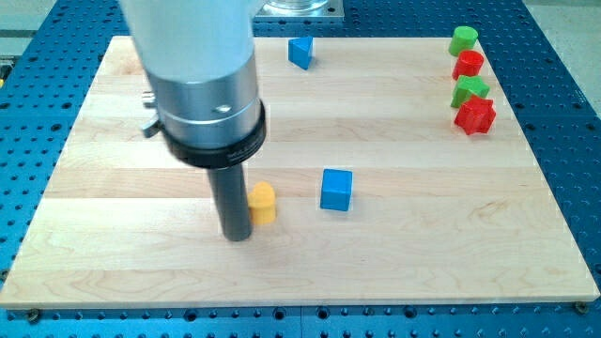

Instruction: Place the heart above the cube

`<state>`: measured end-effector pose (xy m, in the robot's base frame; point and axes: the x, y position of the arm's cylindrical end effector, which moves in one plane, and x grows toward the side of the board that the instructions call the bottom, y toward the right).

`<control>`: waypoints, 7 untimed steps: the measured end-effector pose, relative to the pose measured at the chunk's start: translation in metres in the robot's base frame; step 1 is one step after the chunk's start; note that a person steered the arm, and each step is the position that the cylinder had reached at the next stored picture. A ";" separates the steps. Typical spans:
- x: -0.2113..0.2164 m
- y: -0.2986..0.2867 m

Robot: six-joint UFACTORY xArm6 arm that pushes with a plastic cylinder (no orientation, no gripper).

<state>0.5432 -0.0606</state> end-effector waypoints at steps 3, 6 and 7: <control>-0.045 0.013; -0.029 0.043; -0.027 0.043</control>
